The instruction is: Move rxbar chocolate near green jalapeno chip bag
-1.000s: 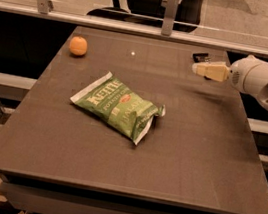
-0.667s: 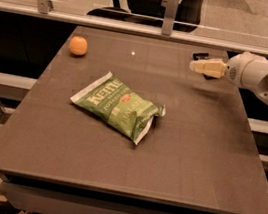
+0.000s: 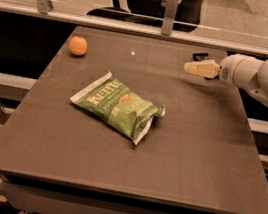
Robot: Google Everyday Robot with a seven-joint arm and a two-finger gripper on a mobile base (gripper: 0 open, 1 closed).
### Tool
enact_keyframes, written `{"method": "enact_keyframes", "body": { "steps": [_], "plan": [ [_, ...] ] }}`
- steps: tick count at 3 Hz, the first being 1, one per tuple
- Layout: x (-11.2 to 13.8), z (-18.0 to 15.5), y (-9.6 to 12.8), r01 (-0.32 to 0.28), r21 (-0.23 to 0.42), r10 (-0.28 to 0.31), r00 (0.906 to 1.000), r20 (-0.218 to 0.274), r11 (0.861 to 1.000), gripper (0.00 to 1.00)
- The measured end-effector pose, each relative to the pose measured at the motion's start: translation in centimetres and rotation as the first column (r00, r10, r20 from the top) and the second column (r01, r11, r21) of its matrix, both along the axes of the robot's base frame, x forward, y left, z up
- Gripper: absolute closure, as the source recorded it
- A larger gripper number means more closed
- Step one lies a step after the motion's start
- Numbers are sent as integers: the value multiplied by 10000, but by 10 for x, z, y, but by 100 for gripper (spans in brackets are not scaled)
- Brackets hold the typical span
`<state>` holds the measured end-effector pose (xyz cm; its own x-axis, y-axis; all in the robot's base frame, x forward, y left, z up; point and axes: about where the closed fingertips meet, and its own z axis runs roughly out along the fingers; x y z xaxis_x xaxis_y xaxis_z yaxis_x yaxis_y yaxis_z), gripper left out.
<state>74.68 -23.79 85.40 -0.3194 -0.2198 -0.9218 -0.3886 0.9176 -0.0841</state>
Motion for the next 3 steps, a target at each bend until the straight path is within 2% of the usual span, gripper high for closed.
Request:
{"method": "enact_keyframes", "body": {
  "steps": [1, 3],
  "plan": [
    [8, -9, 4, -16, 107, 17, 10000, -88, 9999, 0],
    [15, -26, -2, 249, 750, -241, 9996, -114, 9969, 0]
  ]
}}
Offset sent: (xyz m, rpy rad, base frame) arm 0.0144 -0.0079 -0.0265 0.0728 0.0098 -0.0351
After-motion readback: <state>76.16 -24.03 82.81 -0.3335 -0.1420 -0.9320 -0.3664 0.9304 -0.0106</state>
